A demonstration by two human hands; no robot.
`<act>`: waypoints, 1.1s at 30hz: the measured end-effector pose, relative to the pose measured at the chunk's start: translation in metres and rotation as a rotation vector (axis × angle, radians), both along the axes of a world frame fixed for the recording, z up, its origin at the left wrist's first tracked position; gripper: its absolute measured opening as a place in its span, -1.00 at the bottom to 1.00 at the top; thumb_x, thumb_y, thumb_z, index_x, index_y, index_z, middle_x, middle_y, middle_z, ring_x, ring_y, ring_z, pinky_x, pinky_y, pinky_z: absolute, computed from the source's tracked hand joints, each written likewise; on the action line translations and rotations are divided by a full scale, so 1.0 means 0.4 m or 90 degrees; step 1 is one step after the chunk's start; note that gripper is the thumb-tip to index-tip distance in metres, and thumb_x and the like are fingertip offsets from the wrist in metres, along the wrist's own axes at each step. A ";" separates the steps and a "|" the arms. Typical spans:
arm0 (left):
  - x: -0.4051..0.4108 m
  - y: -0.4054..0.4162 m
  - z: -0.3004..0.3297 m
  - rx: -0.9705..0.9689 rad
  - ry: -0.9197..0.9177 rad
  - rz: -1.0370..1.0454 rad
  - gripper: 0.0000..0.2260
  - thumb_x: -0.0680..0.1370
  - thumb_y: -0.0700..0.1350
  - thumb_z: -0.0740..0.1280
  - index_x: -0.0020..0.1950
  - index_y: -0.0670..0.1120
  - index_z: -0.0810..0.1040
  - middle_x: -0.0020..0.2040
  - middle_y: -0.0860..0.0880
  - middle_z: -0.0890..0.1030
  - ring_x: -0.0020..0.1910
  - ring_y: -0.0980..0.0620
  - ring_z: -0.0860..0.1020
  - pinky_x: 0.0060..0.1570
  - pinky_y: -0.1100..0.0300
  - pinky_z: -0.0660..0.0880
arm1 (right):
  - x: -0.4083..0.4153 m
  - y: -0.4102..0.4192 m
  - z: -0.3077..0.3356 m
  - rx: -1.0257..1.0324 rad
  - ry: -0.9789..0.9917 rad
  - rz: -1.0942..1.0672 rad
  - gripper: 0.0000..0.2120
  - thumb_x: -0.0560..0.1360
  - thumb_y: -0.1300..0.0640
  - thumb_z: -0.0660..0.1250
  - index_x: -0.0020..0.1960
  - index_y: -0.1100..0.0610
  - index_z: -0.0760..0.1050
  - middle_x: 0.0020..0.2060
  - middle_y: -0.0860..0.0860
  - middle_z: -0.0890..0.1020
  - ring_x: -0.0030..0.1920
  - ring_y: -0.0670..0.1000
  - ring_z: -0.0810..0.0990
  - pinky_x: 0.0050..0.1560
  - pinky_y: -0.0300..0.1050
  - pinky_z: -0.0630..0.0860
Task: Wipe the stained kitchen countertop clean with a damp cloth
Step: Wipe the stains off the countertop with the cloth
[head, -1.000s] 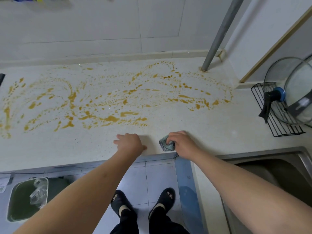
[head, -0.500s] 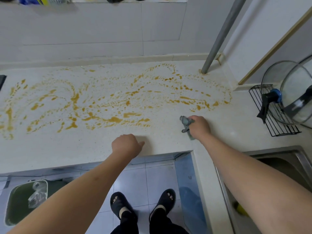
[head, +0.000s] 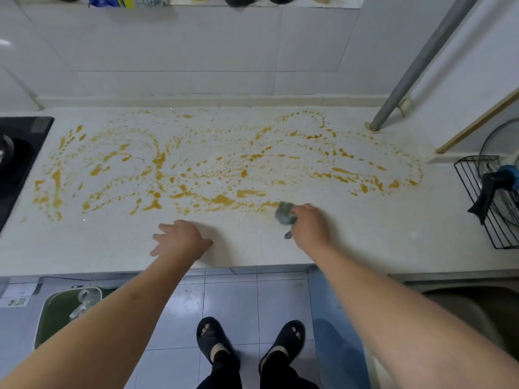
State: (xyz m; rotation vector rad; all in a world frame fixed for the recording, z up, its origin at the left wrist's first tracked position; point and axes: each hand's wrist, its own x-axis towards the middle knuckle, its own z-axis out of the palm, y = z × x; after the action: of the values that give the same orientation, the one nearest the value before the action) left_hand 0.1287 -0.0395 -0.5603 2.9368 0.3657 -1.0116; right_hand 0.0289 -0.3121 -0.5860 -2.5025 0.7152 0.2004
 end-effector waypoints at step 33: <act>0.039 0.019 -0.027 -0.017 0.088 -0.062 -0.18 0.51 0.23 0.48 0.55 -0.25 0.30 0.57 -0.33 0.24 0.58 -0.42 0.10 0.45 -0.31 0.25 | 0.170 -0.093 0.117 0.169 -0.089 -0.141 -0.66 0.56 0.24 0.17 0.02 -0.06 0.67 0.00 -0.01 0.67 -0.05 0.11 0.62 -0.25 -0.18 0.40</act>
State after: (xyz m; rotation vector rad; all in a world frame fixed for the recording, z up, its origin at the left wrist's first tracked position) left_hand 0.1445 -0.0319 -0.5711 2.8946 0.2100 -1.2246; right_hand 0.0968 -0.3494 -0.5392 -2.1445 0.8409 0.0361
